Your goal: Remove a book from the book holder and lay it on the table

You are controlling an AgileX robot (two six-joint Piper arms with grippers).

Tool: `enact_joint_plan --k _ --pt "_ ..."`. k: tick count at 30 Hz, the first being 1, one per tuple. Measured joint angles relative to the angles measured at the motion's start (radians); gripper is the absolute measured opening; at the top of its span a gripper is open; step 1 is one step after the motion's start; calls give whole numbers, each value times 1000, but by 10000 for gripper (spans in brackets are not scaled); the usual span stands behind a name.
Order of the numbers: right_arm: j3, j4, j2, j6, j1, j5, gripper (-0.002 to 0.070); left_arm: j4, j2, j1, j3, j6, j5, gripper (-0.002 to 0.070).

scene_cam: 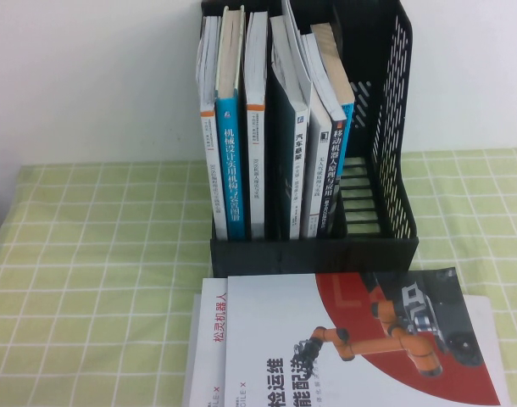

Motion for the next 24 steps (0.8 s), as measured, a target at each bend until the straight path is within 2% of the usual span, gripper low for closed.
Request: enact_joint_plan --k 5,15,17,21,24 --pt "0 118 -2 42 -277 -103 -2 0 0 0 0 0 3 -3" --pt "30 277 -11 7 -423 -443 -2 0 0 0 0 0 5 -3" --pt "53 430 -26 -135 -468 -473 -2 0 0 0 0 0 5 -3" --pt "109 782 -54 -589 -519 -480 -2 0 0 0 0 0 5 -3" --pt "166 892 -65 -769 -549 -482 -2 0 0 0 0 0 5 -3"
